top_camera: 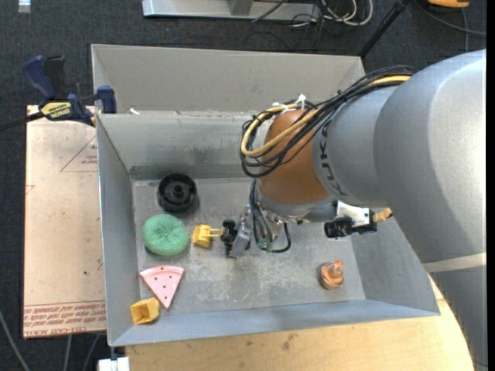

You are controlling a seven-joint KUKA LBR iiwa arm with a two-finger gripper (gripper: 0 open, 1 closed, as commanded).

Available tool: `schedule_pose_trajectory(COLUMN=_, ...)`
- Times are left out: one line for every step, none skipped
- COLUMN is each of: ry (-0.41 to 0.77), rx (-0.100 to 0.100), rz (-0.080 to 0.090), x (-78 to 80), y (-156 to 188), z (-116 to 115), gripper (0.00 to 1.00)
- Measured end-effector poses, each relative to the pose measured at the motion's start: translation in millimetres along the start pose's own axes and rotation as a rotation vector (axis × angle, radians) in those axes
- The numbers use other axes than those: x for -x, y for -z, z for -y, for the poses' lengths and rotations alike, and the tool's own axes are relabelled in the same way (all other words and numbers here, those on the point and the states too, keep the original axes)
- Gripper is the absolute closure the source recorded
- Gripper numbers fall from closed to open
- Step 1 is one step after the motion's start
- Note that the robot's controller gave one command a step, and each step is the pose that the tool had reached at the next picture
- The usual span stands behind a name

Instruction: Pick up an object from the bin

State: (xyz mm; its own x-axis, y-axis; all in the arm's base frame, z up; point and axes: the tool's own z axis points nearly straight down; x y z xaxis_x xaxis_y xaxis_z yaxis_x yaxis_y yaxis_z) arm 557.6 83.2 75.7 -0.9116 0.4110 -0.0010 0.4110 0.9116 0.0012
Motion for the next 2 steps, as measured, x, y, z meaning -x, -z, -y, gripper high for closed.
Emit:
schedule_pose_trajectory(ry=0.000, rx=0.000, rz=0.000, x=0.0, y=0.0, z=0.0, gripper=1.00)
schedule_pose_trajectory(ry=-0.007, rx=0.000, rz=0.002, x=11.1, y=146.7, z=34.5, gripper=1.00)
